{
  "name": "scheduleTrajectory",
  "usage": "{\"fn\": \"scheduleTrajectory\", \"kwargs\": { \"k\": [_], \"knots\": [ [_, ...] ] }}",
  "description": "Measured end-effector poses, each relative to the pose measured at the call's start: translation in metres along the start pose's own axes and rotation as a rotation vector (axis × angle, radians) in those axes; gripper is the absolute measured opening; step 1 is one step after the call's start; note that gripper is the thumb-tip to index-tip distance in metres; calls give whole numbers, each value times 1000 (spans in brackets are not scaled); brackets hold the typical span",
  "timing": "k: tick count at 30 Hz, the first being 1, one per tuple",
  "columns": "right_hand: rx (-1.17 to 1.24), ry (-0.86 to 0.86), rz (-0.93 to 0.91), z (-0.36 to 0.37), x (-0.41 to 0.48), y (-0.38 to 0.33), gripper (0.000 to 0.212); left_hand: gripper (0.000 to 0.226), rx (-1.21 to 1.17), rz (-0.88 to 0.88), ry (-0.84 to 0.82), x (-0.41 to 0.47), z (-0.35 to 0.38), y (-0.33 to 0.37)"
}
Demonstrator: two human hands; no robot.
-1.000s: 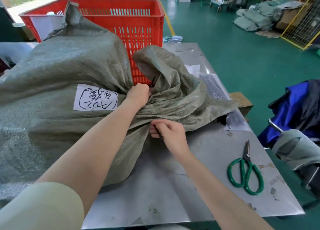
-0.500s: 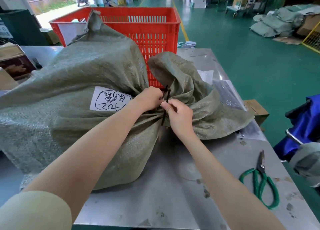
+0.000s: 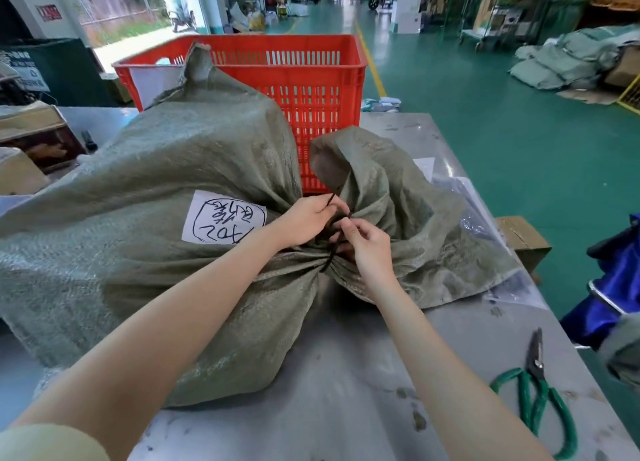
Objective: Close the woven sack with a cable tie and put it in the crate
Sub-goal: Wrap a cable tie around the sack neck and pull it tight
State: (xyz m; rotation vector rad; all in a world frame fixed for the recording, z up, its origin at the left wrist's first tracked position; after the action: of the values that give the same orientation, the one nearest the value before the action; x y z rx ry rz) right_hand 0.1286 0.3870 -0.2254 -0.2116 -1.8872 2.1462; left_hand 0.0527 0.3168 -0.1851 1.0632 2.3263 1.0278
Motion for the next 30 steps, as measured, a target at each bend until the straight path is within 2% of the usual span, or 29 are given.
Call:
{"fn": "scheduleTrajectory", "kwargs": {
  "k": [4,9,12,17,19,26,30],
  "knots": [
    [115,-38,-29,2,0,0,8,17,-259,-27,-197,5,21,-6],
    [137,-72,-74,2,-5,-1,22,28,-589,-27,-428,4,37,-8],
    [146,-92,-84,4,-8,1,22,33,-650,-60,-528,5,39,-13],
    [141,-82,-78,2,-8,6,18,50,-500,-76,-571,9,53,-13],
    [108,-85,-88,2,-9,8,17,47,-447,-60,-611,5,59,-12],
    [92,-131,-110,5,-16,11,24,20,-549,-81,-491,9,46,-16],
    [82,-160,-119,8,-21,11,26,34,-556,-78,-360,14,38,-22]
  ]
}}
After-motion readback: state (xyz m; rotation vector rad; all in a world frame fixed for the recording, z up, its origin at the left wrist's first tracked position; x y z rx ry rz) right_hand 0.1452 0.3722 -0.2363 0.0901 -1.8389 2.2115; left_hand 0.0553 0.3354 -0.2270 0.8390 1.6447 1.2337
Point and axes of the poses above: each hand's wrist, its own x-axis towards the middle knuckle, its own z-axis out of the palm, y = z × x, the point moved 10 cm from there along x, towards the middle knuckle, and after that the axes turned 11 degrees about -y, right-handed, at the moved point
